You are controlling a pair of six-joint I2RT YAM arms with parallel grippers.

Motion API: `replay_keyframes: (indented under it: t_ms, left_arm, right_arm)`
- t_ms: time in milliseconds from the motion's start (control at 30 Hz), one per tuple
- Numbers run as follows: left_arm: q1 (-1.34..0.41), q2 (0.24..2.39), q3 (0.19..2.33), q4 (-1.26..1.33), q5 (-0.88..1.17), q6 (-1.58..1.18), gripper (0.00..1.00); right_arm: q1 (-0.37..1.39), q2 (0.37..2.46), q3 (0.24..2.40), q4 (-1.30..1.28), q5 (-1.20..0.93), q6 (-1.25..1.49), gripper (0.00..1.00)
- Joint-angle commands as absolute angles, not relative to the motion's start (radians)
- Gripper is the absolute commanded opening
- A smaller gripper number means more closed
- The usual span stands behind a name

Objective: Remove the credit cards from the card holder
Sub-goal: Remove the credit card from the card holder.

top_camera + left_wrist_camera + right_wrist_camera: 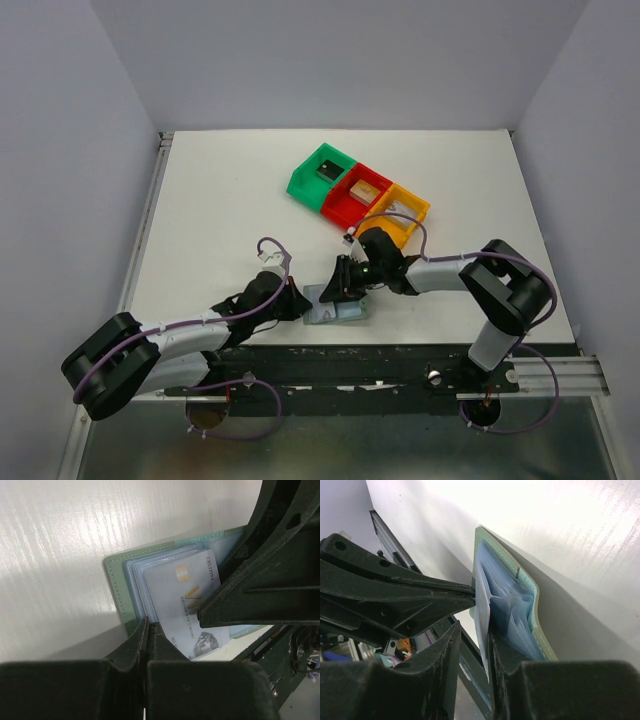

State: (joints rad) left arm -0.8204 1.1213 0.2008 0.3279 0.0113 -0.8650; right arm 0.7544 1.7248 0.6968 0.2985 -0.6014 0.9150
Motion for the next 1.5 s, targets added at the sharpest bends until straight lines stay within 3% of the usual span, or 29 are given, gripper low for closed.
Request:
replay_keyframes:
  t_ms: [0, 200, 1467]
  left_arm:
    - [-0.831, 1.124, 0.195, 0.299, 0.009, -0.864, 0.05]
    - [-0.831, 1.129, 0.189, 0.281, -0.017, -0.887, 0.0]
    - [-0.831, 1.152, 0.163, 0.276, -0.051, -0.931, 0.0]
  right_arm:
    - [0.772, 1.68, 0.726, 0.189, -0.6, 0.848, 0.34]
    - [0.772, 1.663, 0.729, 0.169, -0.588, 0.844, 0.33]
    - [0.761, 1.543, 0.698, 0.112, -0.548, 0.836, 0.25]
